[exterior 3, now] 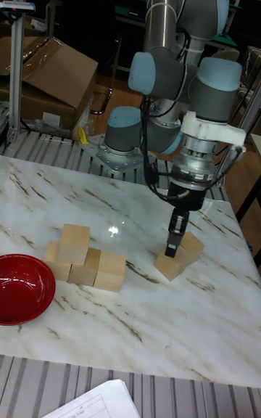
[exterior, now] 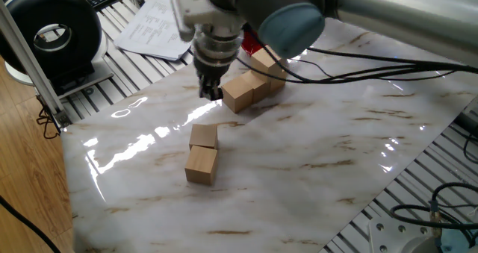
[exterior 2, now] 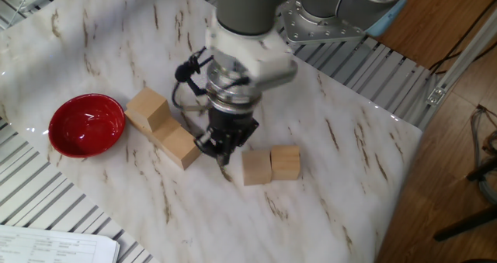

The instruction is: Stack the blocks into a pyramid shape

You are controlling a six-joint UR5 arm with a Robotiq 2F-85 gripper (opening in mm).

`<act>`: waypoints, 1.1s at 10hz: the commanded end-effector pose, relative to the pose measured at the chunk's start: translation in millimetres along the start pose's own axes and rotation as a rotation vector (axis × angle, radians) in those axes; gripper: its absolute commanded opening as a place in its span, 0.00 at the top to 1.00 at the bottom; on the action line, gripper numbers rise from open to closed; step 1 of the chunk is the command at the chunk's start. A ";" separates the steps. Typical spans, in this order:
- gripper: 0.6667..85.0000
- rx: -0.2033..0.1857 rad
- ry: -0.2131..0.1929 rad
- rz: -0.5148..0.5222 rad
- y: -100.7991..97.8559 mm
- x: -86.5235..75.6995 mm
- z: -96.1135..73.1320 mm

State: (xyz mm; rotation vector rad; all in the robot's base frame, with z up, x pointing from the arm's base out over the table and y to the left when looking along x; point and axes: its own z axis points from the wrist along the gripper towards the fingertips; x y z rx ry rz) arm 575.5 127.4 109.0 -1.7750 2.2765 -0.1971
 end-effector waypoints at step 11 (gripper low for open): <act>1.00 -0.068 0.006 -0.724 31.9 -22.2 5.2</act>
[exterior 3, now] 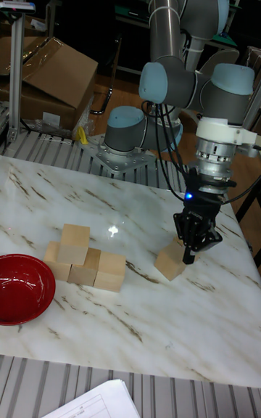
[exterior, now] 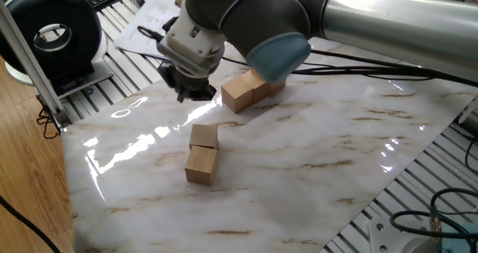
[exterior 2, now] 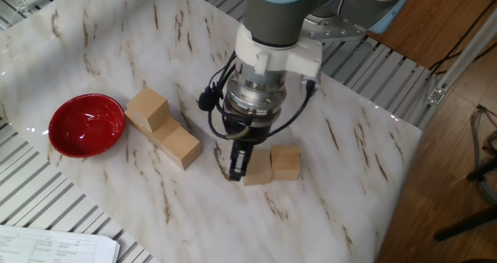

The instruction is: Stack the blocks into a pyramid shape

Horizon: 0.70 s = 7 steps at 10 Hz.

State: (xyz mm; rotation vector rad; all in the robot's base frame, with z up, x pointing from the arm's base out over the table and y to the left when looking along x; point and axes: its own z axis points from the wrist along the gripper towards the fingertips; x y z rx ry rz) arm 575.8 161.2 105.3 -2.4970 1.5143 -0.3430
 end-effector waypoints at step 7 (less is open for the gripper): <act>1.00 -0.219 -0.086 -0.187 58.8 -25.5 -0.4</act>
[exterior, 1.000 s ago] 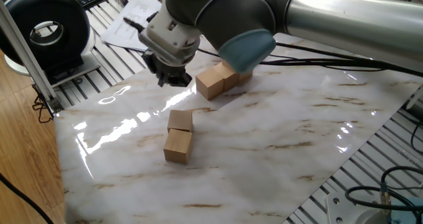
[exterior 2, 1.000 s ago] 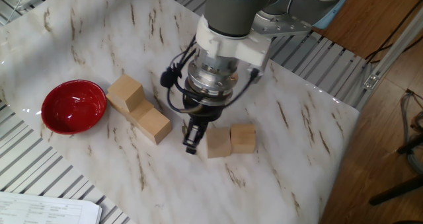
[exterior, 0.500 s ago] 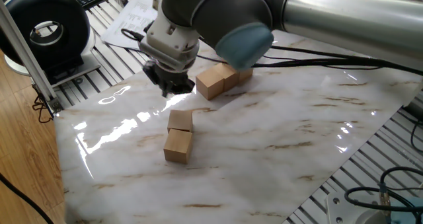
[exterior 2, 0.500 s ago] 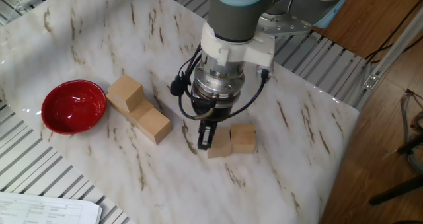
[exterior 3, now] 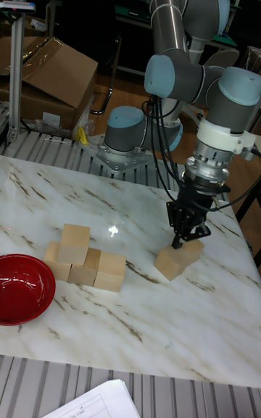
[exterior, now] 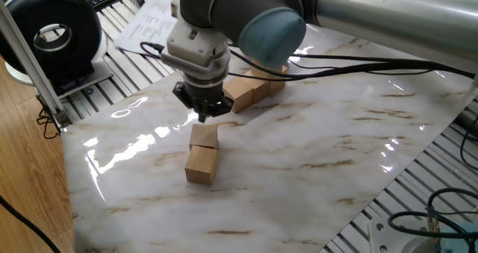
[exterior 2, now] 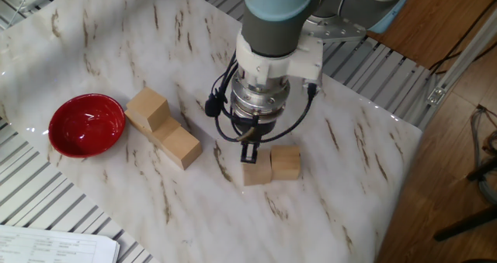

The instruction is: Stack the blocks into a pyramid shape

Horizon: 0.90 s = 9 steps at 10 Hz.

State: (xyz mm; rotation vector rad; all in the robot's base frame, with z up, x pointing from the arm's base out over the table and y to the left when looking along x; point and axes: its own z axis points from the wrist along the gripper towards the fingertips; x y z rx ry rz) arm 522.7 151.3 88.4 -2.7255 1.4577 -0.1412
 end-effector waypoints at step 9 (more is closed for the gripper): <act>1.00 0.058 -0.004 -0.426 -19.0 -21.3 10.6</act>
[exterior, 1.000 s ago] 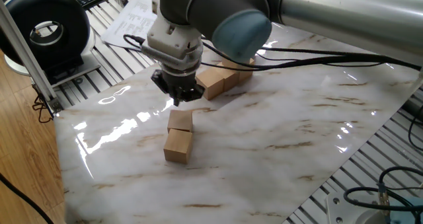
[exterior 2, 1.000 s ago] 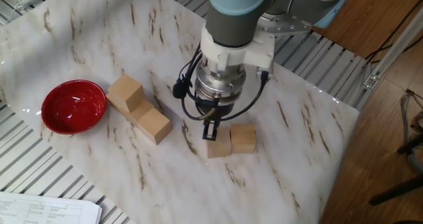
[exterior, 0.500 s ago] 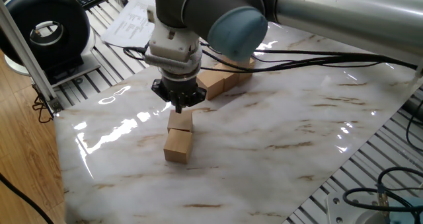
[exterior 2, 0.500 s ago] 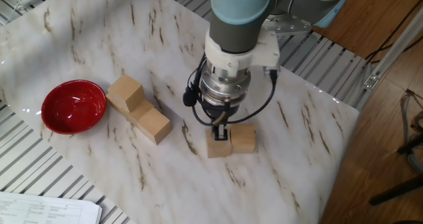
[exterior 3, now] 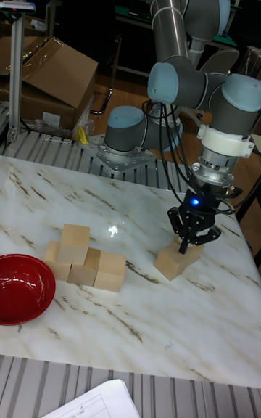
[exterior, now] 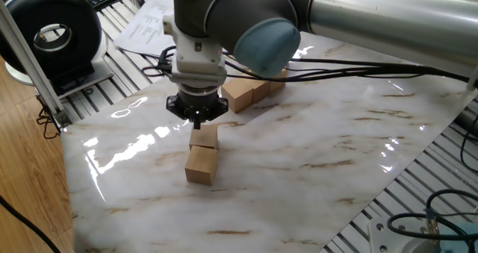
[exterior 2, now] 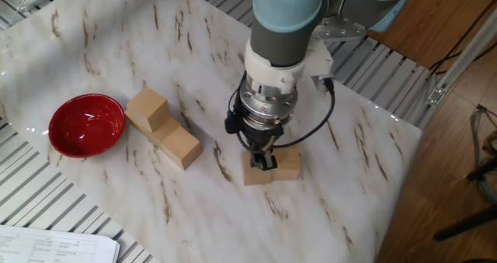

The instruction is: Stack the blocks into a pyramid shape

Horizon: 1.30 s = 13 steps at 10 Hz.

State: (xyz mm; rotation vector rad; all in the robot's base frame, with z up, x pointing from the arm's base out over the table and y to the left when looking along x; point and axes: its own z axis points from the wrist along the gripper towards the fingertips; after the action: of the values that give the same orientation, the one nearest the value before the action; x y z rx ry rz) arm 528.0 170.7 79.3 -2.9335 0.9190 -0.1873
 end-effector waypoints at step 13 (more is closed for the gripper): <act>1.00 0.080 0.020 0.051 -19.8 10.7 -3.1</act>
State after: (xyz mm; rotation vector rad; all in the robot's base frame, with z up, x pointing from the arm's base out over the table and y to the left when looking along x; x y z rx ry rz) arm 544.2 177.9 83.0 -2.8792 0.9125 -0.2485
